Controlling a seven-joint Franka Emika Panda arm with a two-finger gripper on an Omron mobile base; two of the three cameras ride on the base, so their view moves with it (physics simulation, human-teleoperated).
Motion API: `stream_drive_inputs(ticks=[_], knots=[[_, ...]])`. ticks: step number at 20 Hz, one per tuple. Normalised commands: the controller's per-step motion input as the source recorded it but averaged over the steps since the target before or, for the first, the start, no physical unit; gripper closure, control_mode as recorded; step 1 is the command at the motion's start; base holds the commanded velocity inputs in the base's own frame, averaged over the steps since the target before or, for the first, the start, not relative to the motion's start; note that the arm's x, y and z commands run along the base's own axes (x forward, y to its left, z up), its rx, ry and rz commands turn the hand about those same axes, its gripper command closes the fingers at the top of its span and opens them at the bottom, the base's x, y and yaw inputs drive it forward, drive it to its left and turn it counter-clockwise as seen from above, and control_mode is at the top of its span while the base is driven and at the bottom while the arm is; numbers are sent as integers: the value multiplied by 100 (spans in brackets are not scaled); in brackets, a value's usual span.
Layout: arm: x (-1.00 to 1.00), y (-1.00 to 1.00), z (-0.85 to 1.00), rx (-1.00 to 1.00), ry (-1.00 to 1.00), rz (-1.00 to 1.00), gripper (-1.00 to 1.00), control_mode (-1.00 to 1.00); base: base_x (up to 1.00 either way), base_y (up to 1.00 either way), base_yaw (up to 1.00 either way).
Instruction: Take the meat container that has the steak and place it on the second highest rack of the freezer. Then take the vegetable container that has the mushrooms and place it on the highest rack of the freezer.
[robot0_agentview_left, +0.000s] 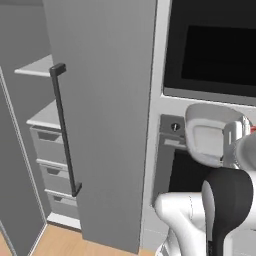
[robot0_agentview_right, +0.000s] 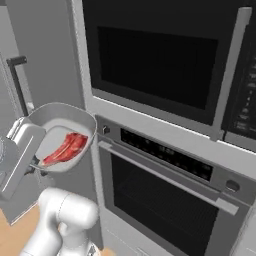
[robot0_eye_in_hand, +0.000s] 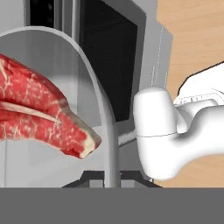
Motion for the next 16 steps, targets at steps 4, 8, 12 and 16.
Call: stream_drive_inputs(ticks=[4, 8, 12, 16], knots=[[0, 0, 0, 0, 0, 0, 100, 100, 0, 85, 12], [0, 0, 0, 0, 0, 0, 100, 100, 9, 81, 3], [0, 0, 0, 0, 0, 0, 100, 100, 15, 74, 0], [0, 0, 0, 0, 0, 0, 100, 100, 20, 56, 0]])
